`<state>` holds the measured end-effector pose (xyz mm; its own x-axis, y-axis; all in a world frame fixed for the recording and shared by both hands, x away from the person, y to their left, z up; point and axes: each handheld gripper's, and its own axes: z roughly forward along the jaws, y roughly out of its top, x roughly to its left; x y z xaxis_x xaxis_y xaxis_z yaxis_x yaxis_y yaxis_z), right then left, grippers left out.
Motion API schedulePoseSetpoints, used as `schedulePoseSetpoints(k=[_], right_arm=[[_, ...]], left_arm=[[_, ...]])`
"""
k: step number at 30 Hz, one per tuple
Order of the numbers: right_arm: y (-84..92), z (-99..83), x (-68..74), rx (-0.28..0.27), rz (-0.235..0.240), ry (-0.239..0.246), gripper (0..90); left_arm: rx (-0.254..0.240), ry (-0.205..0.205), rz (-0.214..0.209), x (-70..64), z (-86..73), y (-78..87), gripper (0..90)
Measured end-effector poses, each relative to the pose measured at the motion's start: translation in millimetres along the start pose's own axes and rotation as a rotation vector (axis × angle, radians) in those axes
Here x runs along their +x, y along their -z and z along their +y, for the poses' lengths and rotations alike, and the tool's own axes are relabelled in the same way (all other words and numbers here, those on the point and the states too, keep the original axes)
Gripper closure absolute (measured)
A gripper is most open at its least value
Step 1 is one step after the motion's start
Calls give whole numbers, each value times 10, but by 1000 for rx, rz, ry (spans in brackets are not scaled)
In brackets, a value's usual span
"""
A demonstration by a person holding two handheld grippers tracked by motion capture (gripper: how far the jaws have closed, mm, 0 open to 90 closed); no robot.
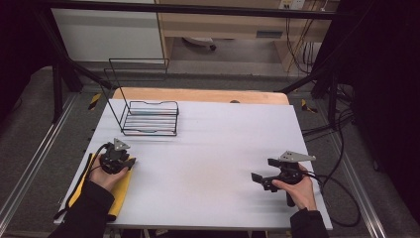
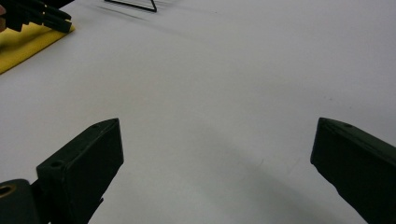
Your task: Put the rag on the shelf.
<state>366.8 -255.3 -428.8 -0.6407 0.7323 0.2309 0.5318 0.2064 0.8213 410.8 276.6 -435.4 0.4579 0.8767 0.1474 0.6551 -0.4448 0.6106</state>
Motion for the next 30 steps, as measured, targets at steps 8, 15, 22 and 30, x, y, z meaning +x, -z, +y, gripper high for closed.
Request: schedulePoseSetpoints(k=[8, 15, 22, 30], right_arm=[[-6, 1, 2, 1, 2, 0, 31], [-15, 1, 3, 2, 4, 2, 32], [-23, 8, 7, 5, 5, 5, 32], [-45, 9, 19, 10, 8, 4, 32]], left_arm=[[-8, 42, -36, 41, 22, 59, 829], [-56, 73, -102, -38, 70, 187, 838], [-86, 41, -156, -351, 224, 231, 839], [-74, -4, -170, -743, 501, 86, 838]])
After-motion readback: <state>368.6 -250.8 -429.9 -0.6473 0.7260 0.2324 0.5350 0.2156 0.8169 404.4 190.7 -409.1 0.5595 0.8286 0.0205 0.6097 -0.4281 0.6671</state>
